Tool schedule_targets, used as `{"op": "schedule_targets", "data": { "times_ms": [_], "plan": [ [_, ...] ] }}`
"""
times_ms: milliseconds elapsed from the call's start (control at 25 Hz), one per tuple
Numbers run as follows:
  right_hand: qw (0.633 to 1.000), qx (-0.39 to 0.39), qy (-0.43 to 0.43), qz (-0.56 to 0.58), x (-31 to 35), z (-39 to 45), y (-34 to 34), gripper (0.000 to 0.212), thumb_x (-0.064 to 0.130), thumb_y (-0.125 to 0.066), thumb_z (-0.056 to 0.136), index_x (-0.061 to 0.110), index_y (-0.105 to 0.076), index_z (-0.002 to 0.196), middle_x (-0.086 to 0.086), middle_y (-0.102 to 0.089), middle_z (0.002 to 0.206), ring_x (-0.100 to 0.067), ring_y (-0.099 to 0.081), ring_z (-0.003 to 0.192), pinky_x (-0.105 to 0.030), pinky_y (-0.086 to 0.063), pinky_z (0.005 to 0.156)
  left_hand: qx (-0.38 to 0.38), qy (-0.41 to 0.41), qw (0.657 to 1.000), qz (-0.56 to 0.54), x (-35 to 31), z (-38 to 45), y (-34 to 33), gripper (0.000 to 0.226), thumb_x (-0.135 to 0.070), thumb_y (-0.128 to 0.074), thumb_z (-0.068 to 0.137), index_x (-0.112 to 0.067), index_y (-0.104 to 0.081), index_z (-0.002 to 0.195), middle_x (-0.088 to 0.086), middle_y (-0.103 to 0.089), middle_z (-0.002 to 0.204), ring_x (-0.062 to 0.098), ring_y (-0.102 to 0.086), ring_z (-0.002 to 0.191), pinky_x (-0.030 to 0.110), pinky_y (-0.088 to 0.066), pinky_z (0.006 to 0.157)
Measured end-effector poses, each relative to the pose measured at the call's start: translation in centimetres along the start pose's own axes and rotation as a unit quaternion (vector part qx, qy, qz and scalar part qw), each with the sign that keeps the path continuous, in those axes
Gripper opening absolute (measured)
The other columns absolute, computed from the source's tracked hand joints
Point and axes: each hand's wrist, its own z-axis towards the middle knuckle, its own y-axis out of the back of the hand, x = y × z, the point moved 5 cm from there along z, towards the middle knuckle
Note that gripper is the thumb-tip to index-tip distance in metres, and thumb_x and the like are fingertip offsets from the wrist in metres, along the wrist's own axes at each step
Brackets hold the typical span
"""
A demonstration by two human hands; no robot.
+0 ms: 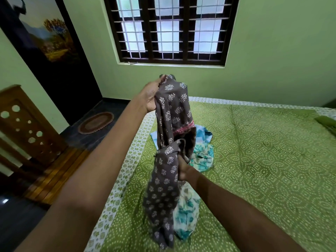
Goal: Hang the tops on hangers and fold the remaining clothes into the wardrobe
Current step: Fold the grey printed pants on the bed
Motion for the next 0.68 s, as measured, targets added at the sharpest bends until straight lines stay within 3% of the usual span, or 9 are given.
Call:
{"op": "schedule_targets", "data": {
  "times_ms": [80,160,240,320,400,480,520,600,680],
  "plan": [
    [0.997,0.019,0.046,0.053,1.8,-1.1,-1.3,0.040,0.041,-0.052,0.083,0.006,-0.067,0.093,-0.014,-0.070,0.079,-0.027,-0.065,0.077,-0.033,-0.053,0.070,0.001,0.001,1.000,0.015,-0.4,0.2,1.0,0.032,-0.032,-0.045,0.098,-0.006,-0.058,0.085,0.008,-0.067,0.065,0.020,-0.065,0.054,0.028,-0.054,0.049],
    [0.986,0.041,0.098,0.129,4.7,-2.0,-0.7,0.038,0.029,-0.046,0.084,-0.001,-0.061,0.103,-0.021,-0.070,0.084,-0.029,-0.069,0.072,-0.036,-0.058,0.062,-0.053,-0.028,0.985,0.161,-0.6,1.2,4.0,0.039,-0.041,-0.041,0.098,-0.006,-0.058,0.091,0.013,-0.069,0.086,0.025,-0.069,0.075,0.035,-0.057,0.072],
    [0.976,0.067,0.152,0.139,7.8,-2.4,0.6,0.053,0.032,-0.053,0.082,-0.003,-0.056,0.122,-0.026,-0.063,0.114,-0.035,-0.064,0.100,-0.048,-0.053,0.086,-0.120,-0.086,0.911,0.385,-0.6,1.9,8.1,0.047,-0.043,-0.036,0.099,-0.002,-0.058,0.103,0.020,-0.064,0.108,0.034,-0.062,0.099,0.046,-0.049,0.093],
    [0.983,0.054,0.159,0.077,10.0,-3.7,1.8,0.056,0.033,-0.064,0.079,0.002,-0.057,0.125,-0.023,-0.058,0.125,-0.033,-0.059,0.111,-0.052,-0.046,0.096,-0.167,-0.112,0.866,0.457,0.0,2.7,11.8,0.045,-0.039,-0.037,0.099,0.000,-0.058,0.108,0.025,-0.061,0.114,0.038,-0.058,0.105,0.049,-0.047,0.095],
    [0.979,0.053,0.186,0.067,12.6,-4.7,3.6,0.054,0.028,-0.086,0.054,0.003,-0.072,0.101,-0.018,-0.068,0.104,-0.029,-0.067,0.092,-0.043,-0.055,0.084,-0.197,-0.079,0.909,0.358,0.3,2.9,14.2,0.035,-0.033,-0.040,0.099,-0.005,-0.059,0.093,0.025,-0.064,0.107,0.036,-0.063,0.095,0.042,-0.052,0.087],
    [0.963,0.078,0.234,0.111,14.8,-6.0,5.2,0.053,0.020,-0.092,0.031,0.004,-0.075,0.078,-0.014,-0.072,0.082,-0.027,-0.069,0.074,-0.037,-0.058,0.066,-0.167,-0.045,0.984,0.035,0.8,2.8,14.8,0.034,-0.032,-0.041,0.099,-0.008,-0.057,0.083,0.019,-0.069,0.087,0.027,-0.065,0.080,0.034,-0.054,0.078],
    [0.949,0.105,0.257,0.151,15.5,-6.6,5.5,0.052,0.016,-0.093,0.030,0.003,-0.074,0.077,-0.015,-0.072,0.081,-0.027,-0.070,0.072,-0.038,-0.058,0.063,-0.104,-0.043,0.989,-0.100,1.1,3.1,14.2,0.037,-0.038,-0.041,0.098,-0.007,-0.058,0.088,0.016,-0.069,0.088,0.025,-0.065,0.083,0.034,-0.054,0.080],
    [0.932,0.104,0.288,0.191,16.2,-6.4,6.4,0.055,0.015,-0.095,0.030,0.003,-0.074,0.079,-0.016,-0.071,0.083,-0.028,-0.070,0.073,-0.040,-0.058,0.062,0.000,0.030,0.999,-0.036,4.1,1.9,12.6,0.044,-0.047,-0.042,0.094,-0.008,-0.059,0.105,0.012,-0.070,0.094,0.019,-0.068,0.088,0.029,-0.055,0.077],
    [0.932,0.071,0.302,0.189,16.4,-6.1,7.0,0.060,0.021,-0.097,0.026,0.006,-0.074,0.079,-0.013,-0.072,0.083,-0.027,-0.070,0.074,-0.039,-0.058,0.063,0.065,0.120,0.981,0.141,9.4,0.1,11.1,0.026,-0.027,-0.044,0.098,-0.007,-0.059,0.098,0.004,-0.071,0.067,0.007,-0.066,0.056,0.015,-0.050,0.049]
  ]
}}
